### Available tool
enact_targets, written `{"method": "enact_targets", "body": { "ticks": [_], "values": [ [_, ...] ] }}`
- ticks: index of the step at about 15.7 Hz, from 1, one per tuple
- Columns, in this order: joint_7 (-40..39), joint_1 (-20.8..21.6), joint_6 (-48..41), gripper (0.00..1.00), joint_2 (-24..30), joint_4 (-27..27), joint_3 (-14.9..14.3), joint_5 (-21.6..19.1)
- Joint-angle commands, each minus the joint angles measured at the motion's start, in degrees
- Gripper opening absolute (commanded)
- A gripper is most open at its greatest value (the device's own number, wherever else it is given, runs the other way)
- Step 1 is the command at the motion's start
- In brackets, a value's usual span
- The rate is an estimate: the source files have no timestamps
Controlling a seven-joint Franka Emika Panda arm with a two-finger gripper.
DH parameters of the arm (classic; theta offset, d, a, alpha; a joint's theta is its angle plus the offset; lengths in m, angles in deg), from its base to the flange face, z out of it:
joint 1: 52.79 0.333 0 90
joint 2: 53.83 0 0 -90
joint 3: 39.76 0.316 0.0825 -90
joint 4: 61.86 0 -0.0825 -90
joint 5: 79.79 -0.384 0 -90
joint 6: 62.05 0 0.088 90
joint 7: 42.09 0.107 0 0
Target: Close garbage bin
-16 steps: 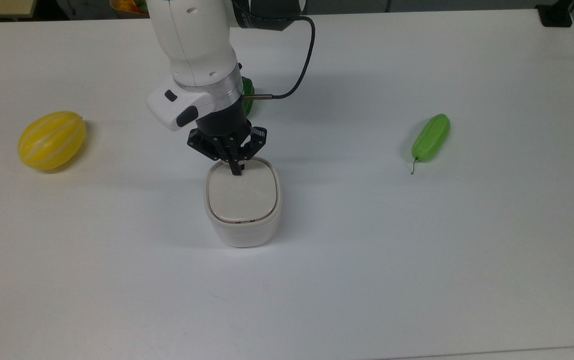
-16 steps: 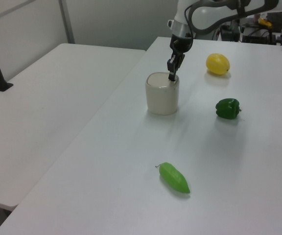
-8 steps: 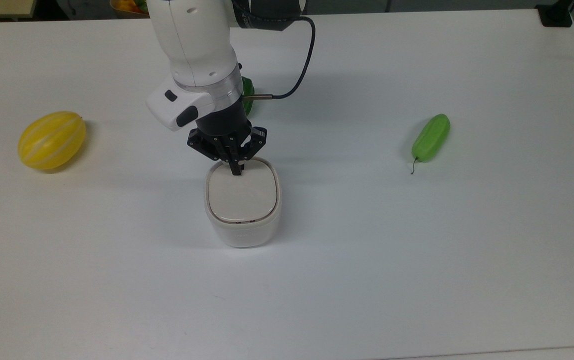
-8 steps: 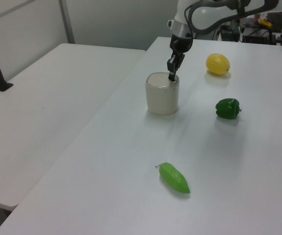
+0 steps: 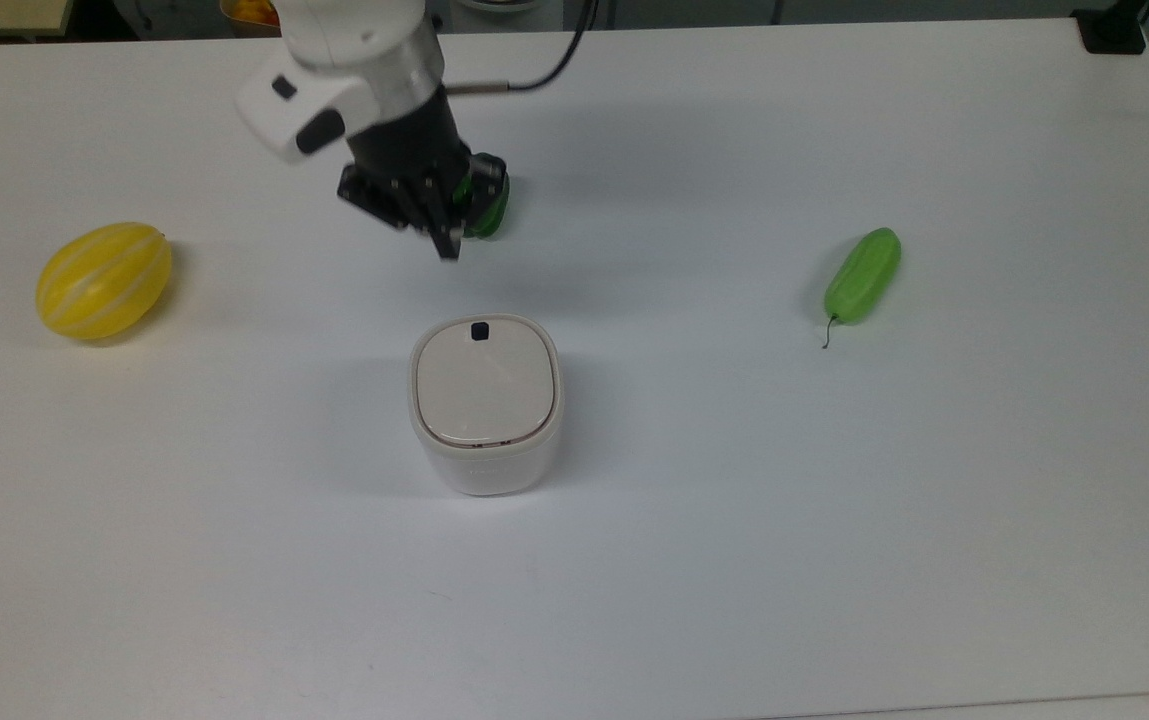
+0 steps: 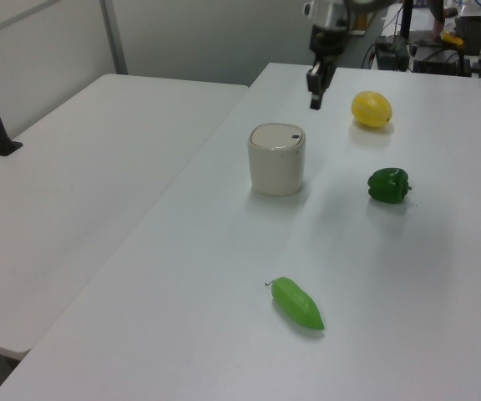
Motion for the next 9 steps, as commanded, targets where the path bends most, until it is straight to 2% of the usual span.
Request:
{"method": "enact_targets", "body": {
  "ticks": [1,4,5,6,7,9],
  "values": [
    [-0.65,-1.65,-12.3,0.19,6.62,1.61,-0.25,1.11],
    [-0.21,-2.53,-20.75,0.43,11.11,1.87,-0.34,2.69],
    [-0.21,-2.45,-23.12,0.89,12.08,2.05,-0.25,3.31],
    [0.05,-1.92,-25.67,1.0,12.78,2.14,-0.16,5.31],
    [0.49,-1.4,-28.13,1.0,13.83,2.31,0.36,8.21],
    [2.33,0.18,-29.39,1.0,16.64,5.37,0.45,10.08]
  ]
}}
